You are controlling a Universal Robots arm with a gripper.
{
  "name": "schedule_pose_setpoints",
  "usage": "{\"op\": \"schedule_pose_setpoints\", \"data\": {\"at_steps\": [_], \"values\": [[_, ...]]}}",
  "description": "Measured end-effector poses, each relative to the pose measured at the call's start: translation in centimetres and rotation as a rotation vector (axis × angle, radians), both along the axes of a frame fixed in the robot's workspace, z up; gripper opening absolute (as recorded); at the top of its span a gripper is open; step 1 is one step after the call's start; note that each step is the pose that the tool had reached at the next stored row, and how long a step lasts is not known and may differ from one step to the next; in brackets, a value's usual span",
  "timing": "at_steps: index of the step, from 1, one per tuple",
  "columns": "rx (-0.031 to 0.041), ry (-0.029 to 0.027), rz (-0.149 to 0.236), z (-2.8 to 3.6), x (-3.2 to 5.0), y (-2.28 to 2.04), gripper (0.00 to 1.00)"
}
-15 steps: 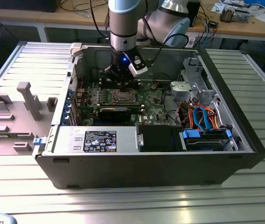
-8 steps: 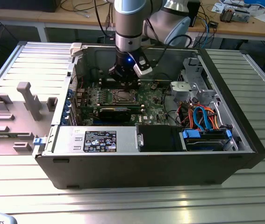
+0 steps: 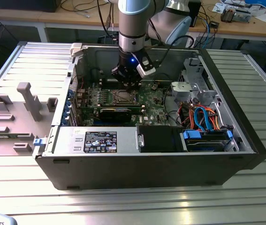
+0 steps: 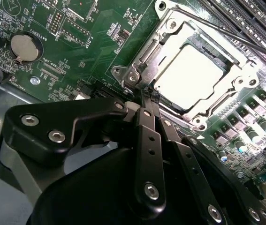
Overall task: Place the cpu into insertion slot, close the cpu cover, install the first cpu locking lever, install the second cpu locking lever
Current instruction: 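Install the first cpu locking lever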
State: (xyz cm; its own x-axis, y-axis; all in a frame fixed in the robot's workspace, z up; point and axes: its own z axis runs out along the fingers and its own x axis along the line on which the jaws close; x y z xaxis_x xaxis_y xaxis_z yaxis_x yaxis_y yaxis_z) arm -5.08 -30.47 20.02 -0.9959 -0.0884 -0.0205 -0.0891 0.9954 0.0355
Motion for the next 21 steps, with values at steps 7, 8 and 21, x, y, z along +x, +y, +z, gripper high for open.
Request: {"op": "schedule_pose_setpoints", "data": {"at_steps": [7, 8, 21], "values": [[0.0010, -0.0009, 0.000, 0.68, 0.02, 0.38, 0.11], [0.0007, -0.0008, 0.000, 0.86, 0.02, 0.37, 0.11], [0.0006, -0.0040, 0.000, 1.20, -1.99, 0.61, 0.11]]}}
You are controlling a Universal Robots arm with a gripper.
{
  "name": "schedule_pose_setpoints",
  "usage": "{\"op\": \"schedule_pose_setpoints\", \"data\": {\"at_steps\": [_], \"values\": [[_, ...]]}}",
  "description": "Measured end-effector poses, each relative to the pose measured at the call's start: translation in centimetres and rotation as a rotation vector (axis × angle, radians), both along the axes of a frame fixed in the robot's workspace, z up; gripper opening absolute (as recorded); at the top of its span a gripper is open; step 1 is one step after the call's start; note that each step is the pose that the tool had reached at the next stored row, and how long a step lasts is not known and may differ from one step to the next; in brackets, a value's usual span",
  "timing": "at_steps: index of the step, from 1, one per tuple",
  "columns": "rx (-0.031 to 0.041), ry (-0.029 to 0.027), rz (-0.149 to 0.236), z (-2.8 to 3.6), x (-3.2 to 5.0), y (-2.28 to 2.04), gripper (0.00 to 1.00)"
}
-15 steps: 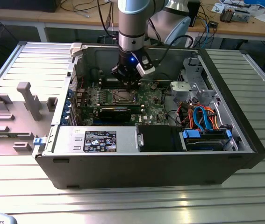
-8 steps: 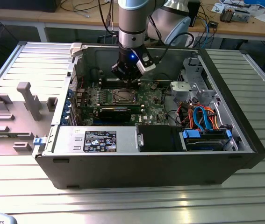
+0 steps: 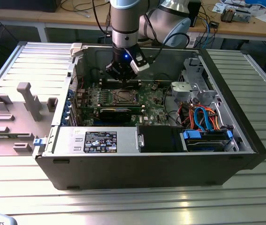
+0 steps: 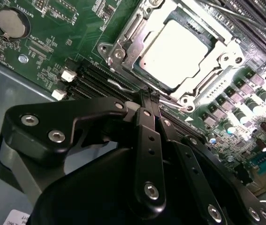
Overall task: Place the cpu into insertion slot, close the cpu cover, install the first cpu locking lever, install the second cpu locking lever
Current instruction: 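Install the first cpu locking lever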
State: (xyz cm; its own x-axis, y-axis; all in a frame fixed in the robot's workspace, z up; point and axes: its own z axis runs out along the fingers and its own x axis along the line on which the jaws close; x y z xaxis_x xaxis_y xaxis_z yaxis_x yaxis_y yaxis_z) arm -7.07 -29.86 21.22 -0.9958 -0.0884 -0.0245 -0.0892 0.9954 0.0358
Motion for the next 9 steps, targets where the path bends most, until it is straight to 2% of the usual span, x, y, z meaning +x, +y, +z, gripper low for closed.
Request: {"op": "schedule_pose_setpoints", "data": {"at_steps": [5, 9], "values": [[0.0000, 0.0005, 0.000, -0.19, 0.12, -0.07, 0.11], [0.0001, 0.0034, 0.000, -0.45, 0.48, -0.13, 0.11]]}}
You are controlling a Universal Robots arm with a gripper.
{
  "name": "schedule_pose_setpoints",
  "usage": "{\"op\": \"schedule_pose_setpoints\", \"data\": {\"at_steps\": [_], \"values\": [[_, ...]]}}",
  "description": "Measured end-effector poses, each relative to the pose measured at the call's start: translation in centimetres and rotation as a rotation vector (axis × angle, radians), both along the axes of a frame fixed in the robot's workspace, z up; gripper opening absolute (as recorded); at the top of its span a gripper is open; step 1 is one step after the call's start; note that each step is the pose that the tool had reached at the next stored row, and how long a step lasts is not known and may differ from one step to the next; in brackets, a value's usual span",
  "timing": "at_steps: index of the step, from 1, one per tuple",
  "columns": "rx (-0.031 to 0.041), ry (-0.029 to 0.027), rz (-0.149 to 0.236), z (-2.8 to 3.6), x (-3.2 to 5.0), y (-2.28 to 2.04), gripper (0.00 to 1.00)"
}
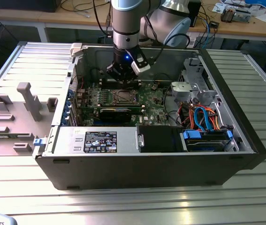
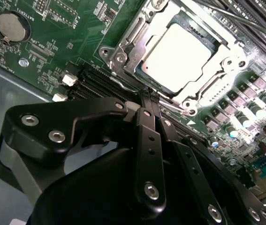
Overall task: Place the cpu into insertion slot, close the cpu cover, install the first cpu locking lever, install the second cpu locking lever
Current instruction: 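Install the first cpu locking lever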
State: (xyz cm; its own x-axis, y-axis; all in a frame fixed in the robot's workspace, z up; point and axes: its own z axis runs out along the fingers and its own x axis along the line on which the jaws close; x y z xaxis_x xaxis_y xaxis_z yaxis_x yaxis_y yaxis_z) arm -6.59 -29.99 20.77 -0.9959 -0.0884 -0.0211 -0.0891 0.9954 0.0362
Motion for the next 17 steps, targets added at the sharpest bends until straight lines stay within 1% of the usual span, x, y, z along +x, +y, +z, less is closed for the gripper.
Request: {"op": "schedule_pose_setpoints", "data": {"at_steps": [3, 8, 13, 17], "values": [[0.0002, 0.0018, 0.000, -0.29, 0.28, -0.08, 0.11], [0.0002, 0.0029, 0.000, -0.52, 0.48, -0.16, 0.11], [0.0014, 0.0053, 0.000, -0.78, 0.89, -0.17, 0.11], [0.0015, 0.0050, 0.000, -0.80, 0.93, -0.07, 0.11]]}}
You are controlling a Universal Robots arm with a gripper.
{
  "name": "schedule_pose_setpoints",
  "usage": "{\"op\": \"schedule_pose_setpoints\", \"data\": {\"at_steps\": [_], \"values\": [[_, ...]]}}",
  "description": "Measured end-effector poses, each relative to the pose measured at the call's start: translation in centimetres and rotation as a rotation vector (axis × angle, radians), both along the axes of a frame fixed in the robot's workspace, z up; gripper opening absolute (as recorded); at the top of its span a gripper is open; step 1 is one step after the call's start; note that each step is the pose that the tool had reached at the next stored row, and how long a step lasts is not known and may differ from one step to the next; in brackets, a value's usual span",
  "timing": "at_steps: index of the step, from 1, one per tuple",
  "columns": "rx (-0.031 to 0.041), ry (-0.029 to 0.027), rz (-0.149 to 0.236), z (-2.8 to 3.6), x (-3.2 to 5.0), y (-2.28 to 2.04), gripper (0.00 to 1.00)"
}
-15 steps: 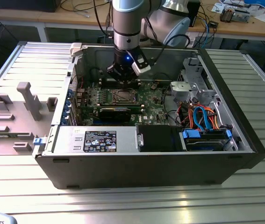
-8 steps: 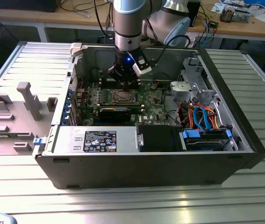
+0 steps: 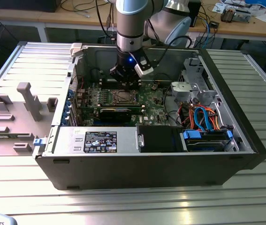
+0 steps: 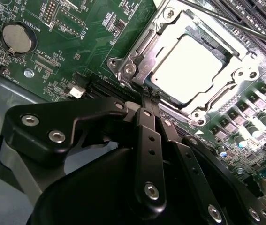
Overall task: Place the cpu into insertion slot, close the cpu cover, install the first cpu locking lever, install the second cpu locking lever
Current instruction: 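Install the first cpu locking lever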
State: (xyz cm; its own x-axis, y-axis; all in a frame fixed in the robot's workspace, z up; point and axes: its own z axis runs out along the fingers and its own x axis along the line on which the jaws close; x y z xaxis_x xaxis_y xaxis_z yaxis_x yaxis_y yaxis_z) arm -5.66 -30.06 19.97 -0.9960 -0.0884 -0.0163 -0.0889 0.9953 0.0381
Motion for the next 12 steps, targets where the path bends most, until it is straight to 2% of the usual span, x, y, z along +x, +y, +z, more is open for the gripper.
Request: {"op": "schedule_pose_setpoints", "data": {"at_steps": [5, 8, 10, 12], "values": [[0.0008, -0.0003, 0.000, 0.14, 0.01, 0.23, 0.11], [0.0007, -0.0001, 0.000, 0.64, 0.00, 0.26, 0.11], [0.0006, -0.0001, 0.000, 0.75, 0.00, 0.12, 0.11], [0.0005, -0.0001, 0.000, 0.76, 0.00, -0.30, 0.11]]}}
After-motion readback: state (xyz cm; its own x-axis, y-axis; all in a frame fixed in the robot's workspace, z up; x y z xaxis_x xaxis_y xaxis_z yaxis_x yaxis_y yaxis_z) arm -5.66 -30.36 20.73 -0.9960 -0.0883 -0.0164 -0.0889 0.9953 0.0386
